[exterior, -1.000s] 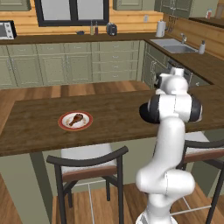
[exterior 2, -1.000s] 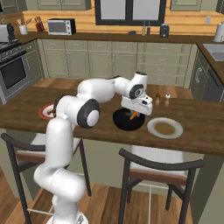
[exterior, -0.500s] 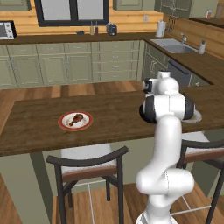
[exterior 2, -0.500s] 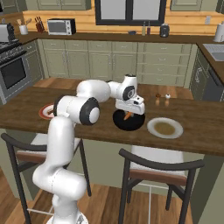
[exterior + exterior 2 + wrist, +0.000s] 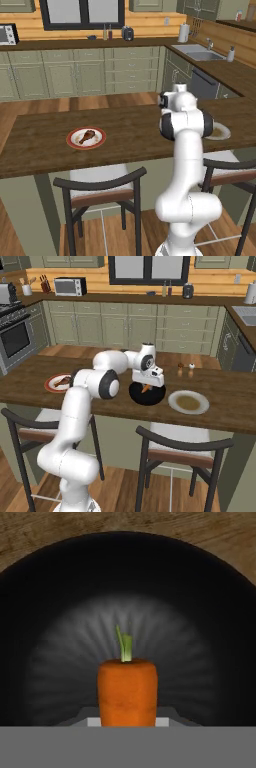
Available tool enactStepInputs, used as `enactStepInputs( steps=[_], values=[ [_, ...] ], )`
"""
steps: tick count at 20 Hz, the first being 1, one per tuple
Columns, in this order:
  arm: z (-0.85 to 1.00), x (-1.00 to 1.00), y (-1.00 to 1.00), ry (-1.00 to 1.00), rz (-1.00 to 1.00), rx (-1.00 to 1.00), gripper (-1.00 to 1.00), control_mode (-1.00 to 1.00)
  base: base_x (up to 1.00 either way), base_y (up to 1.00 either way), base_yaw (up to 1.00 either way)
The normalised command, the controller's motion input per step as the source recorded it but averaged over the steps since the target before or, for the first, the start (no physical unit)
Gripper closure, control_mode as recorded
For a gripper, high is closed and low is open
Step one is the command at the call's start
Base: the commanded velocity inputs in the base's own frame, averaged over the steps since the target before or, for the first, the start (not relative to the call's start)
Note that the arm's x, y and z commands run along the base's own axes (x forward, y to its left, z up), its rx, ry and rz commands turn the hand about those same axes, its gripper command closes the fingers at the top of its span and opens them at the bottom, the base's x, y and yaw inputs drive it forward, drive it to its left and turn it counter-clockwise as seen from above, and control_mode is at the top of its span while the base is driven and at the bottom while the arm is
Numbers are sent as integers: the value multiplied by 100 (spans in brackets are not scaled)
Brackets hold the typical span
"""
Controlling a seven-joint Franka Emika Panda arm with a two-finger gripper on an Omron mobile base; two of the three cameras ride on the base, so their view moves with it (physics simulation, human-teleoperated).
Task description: Pick the chicken drumstick and carrot from their plates and place them in the bowl. Then put the bowl in the fridge.
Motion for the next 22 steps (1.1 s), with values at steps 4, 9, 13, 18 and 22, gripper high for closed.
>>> enactStepInputs(
  steps=[4, 9, 13, 18, 22],
  values=[
    [-31, 23, 0, 1, 0, 0, 100, -100, 0, 0, 0],
    [-31, 21, 0, 6, 0, 0, -100, -100, 0, 0, 0],
    [-14, 5, 0, 4, 0, 0, -100, -100, 0, 0, 0],
    [-1, -11, 0, 1, 0, 0, -100, -100, 0, 0, 0],
    [24, -39, 17, 0, 0, 0, -100, -100, 0, 0, 0]
  ],
)
